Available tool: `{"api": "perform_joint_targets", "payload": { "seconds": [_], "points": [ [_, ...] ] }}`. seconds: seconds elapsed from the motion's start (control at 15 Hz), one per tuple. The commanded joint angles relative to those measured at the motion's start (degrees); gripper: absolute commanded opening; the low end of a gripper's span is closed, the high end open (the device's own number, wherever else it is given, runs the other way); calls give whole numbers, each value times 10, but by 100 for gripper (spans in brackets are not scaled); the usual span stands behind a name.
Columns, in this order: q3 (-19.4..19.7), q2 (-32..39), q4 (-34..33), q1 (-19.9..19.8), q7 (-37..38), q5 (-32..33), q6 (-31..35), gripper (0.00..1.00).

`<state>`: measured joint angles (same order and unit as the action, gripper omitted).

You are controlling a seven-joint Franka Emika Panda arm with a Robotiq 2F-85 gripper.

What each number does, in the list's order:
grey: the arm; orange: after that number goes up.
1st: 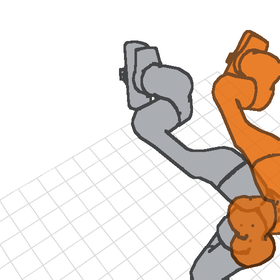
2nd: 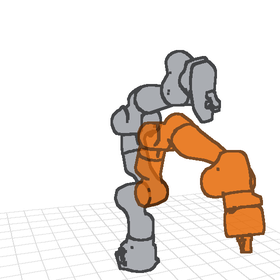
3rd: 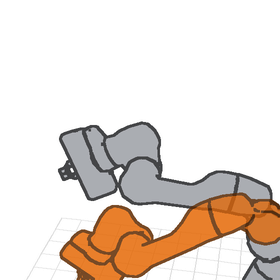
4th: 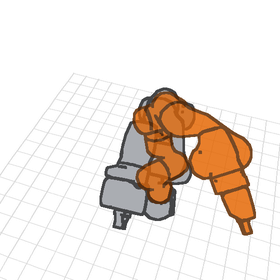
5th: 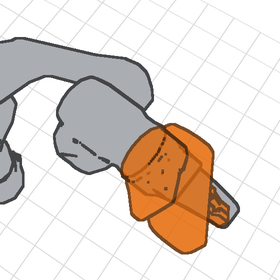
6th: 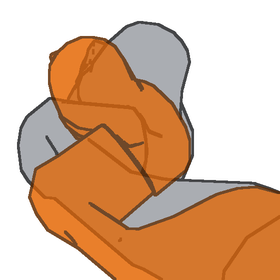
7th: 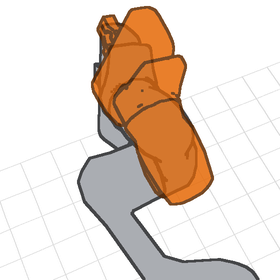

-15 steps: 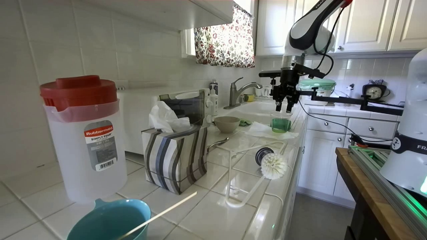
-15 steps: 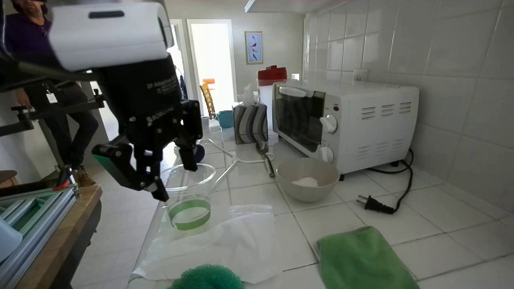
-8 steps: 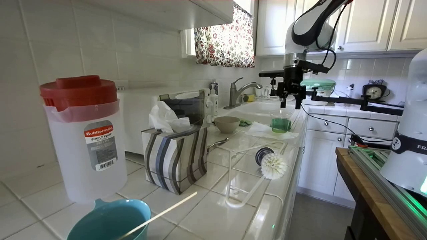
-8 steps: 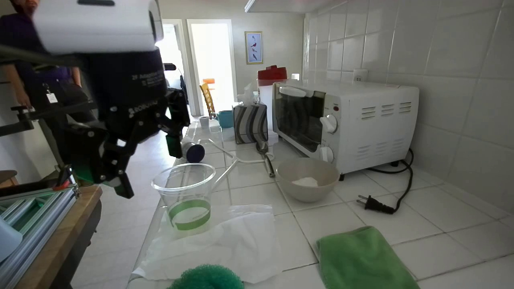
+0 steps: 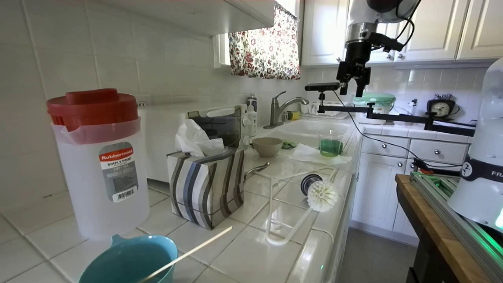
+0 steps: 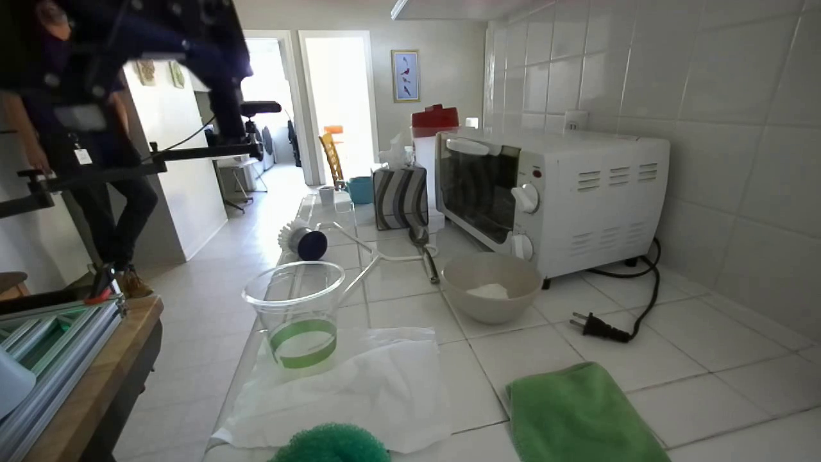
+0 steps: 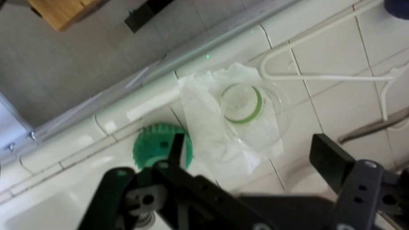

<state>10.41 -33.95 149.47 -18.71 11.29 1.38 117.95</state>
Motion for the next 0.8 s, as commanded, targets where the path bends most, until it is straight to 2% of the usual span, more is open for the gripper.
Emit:
{"api": "perform_joint_targets", "payload": {
  "seconds": [0.0, 0.27, 0.47, 0.6, 0.73],
  "points": [
    [-18, 19, -37, 24, -16, 3, 87, 100],
    [-29, 100, -91, 89, -48, -25, 226, 100],
    [-21, 169, -130, 148, -98, -71, 301, 100],
    [-20, 205, -155, 181, -135, -118, 313, 100],
    [-26, 231, -180, 200, -157, -162, 293, 100]
  ]
}}
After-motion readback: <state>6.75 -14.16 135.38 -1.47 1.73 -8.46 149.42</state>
